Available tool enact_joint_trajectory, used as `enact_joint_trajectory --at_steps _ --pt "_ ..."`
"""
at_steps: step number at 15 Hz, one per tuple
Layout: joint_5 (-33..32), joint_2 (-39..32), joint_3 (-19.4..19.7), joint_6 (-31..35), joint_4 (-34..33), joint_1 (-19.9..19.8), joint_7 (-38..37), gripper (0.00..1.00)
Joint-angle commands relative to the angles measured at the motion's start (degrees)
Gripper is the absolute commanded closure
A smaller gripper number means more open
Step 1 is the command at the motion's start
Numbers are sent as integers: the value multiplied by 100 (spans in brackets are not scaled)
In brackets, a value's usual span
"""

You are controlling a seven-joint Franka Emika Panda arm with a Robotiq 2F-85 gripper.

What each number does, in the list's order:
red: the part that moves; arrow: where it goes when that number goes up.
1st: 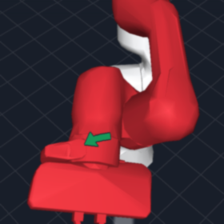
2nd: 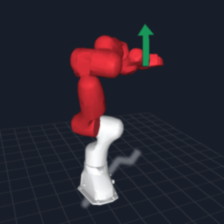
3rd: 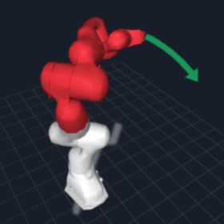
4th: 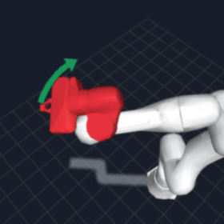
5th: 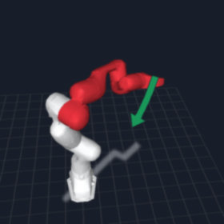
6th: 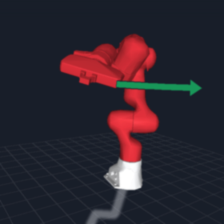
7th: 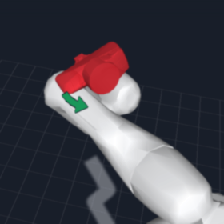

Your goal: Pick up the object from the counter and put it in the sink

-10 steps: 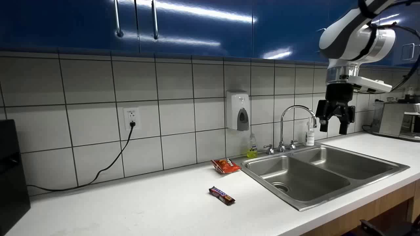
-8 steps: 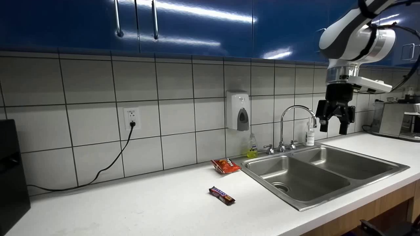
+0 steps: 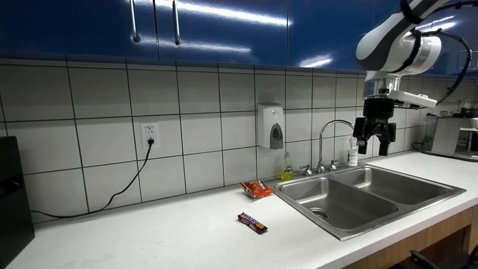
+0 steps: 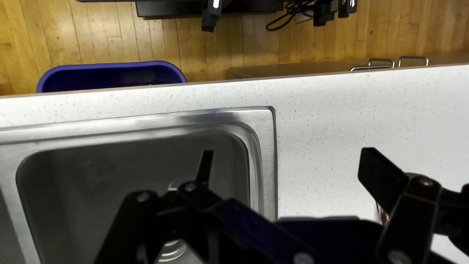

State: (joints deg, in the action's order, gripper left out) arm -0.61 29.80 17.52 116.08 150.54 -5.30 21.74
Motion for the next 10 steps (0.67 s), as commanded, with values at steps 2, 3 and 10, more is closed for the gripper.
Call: enact_joint_trajectory --at_steps 2,3,10 --pt "194 -19 -446 355 326 248 -19 0" --pt "240 -45 -529 400 374 336 -30 0" --pt "770 -582 -1001 1160 559 1023 -37 0"
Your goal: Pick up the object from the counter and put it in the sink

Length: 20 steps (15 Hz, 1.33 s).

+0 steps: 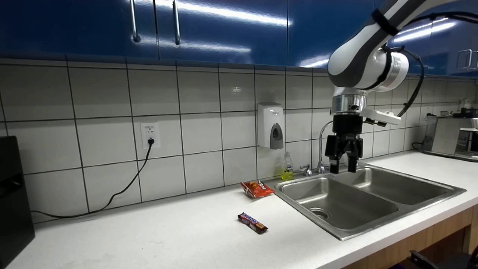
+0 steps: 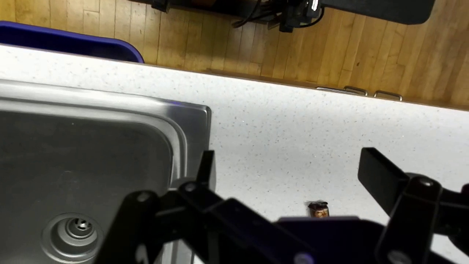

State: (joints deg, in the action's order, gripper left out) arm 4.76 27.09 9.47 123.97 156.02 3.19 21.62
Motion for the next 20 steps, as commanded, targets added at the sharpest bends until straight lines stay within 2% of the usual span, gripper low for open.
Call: enact_joint_trajectory --at_steps 1,5,11,20 --pt "314 -468 -245 542 4 259 -8 0" --pt "580 -1175 -437 1226 -118 522 31 0" --pt "822 -2211 -802 2001 -443 709 101 0" --pt "1109 -3704 -1477 2673 -1486 528 117 0"
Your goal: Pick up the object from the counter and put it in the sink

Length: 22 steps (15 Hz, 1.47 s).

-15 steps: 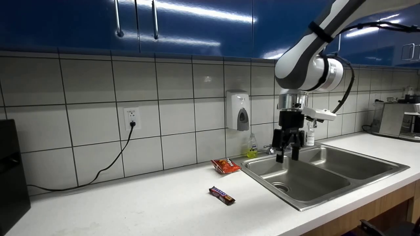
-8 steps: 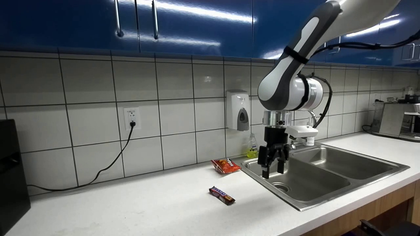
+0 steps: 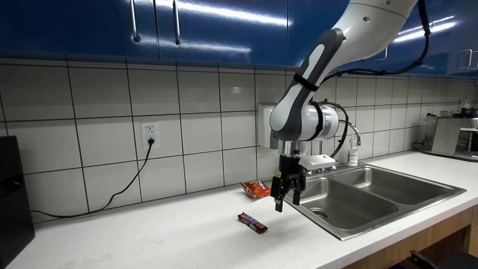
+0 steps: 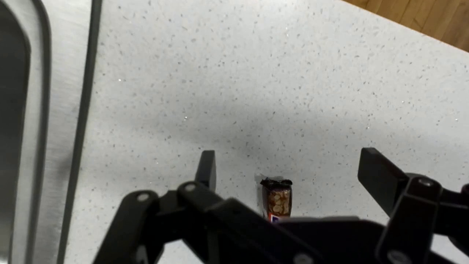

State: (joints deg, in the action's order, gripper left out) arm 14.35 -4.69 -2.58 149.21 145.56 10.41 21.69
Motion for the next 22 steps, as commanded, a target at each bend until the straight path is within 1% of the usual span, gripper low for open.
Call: enact_joint_trajectory --at_steps 1,4,5,6,10,16,19,22 --pt "134 -679 -339 200 -561 -226 92 0" --pt "-27 -1099 -506 330 -882 -309 -11 0" --pt "-66 -1175 -548 277 -986 -345 -24 0" --pt "-120 -944 -564 297 -701 -358 -95 0" --pt "-141 -1187 -626 300 -929 -409 -108 0" --pt "-140 -1191 -636 300 -941 -413 -107 0" --pt "-147 -1175 -665 350 -893 -479 -33 0" --pt "-177 -1146 -754 333 -886 -512 10 0"
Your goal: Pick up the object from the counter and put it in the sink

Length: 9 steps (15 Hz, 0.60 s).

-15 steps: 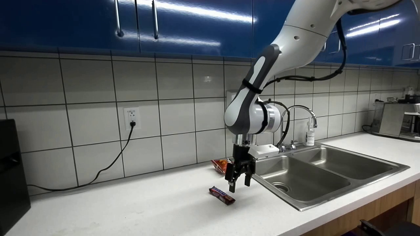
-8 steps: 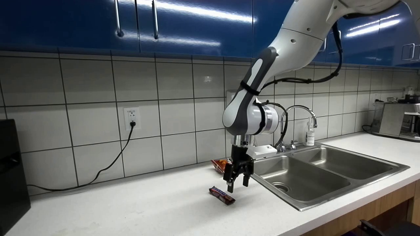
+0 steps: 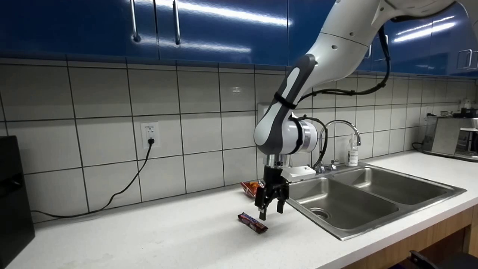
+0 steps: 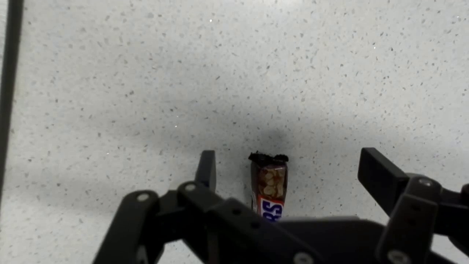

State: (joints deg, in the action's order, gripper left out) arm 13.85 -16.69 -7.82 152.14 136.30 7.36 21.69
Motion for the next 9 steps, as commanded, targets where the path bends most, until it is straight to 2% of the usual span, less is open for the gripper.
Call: enact_joint_trajectory --at_steps 1,9 --pt "-128 39 -260 23 15 -203 7 0" --pt "-417 -282 -345 -65 -282 -106 -164 0"
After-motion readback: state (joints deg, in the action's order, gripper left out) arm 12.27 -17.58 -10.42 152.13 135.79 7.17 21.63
